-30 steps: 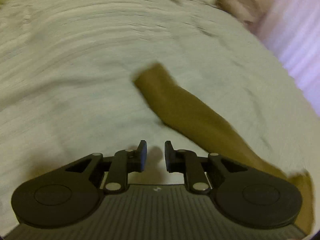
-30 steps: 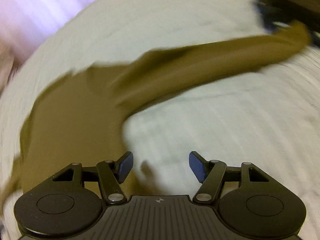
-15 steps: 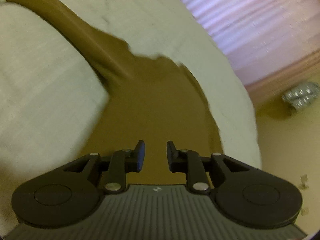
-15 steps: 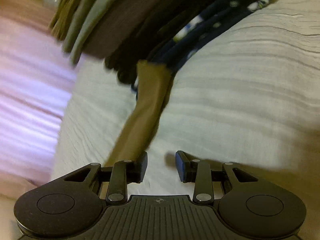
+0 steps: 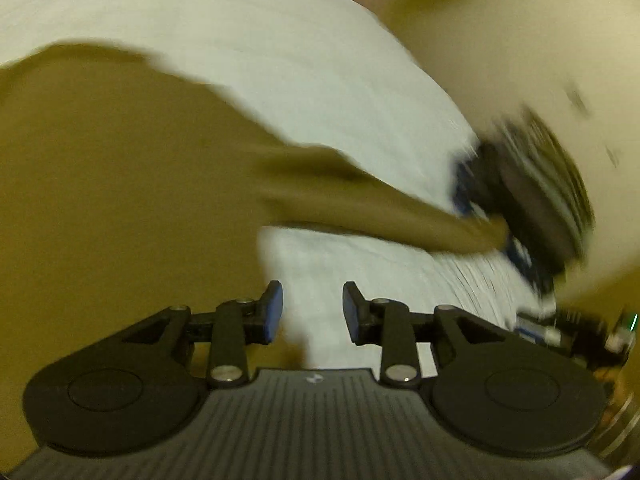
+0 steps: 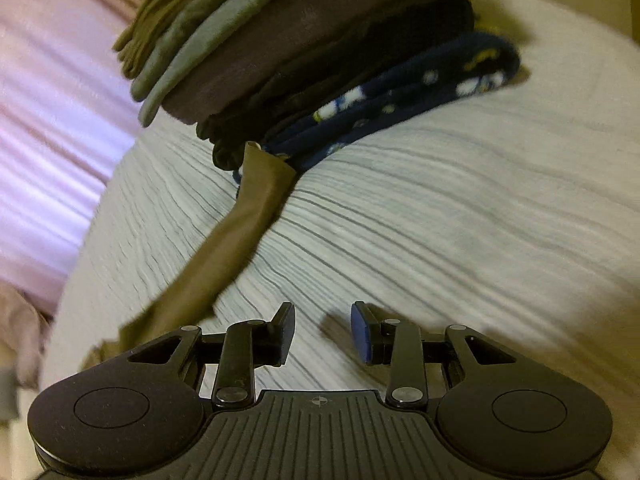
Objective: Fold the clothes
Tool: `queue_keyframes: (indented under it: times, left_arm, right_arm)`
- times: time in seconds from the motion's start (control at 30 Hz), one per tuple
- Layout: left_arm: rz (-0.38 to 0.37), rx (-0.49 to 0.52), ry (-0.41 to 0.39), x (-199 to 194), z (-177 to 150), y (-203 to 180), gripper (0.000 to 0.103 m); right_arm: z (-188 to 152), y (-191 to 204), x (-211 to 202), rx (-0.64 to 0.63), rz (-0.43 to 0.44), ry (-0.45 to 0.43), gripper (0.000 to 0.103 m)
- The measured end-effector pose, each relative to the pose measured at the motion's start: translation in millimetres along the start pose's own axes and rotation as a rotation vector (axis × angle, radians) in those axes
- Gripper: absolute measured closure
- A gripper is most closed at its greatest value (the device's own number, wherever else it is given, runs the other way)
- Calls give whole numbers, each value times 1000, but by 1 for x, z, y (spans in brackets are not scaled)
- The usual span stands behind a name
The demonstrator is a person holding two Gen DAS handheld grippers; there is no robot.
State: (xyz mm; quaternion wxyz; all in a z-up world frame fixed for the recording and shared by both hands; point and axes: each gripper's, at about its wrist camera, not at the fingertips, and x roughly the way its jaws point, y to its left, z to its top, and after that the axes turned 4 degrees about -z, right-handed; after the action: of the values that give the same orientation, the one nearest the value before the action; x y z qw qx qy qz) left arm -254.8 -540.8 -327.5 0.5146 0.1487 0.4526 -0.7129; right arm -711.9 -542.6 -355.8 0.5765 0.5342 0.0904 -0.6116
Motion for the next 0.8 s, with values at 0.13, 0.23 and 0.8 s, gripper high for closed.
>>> queue_keyframes:
  times: [0.13, 0.23, 0.8]
  left_arm:
    - [-92, 309, 85, 85, 22, -62, 71]
    - [-131, 580, 120, 145, 27, -108, 66]
    - [-356, -531, 157, 220, 77, 58, 100]
  right_arm:
    - [-1, -15, -19, 10, -42, -27, 68]
    - [-4, -36, -33, 88, -72, -40, 68]
    - [6, -19, -12, 189, -15, -79, 68]
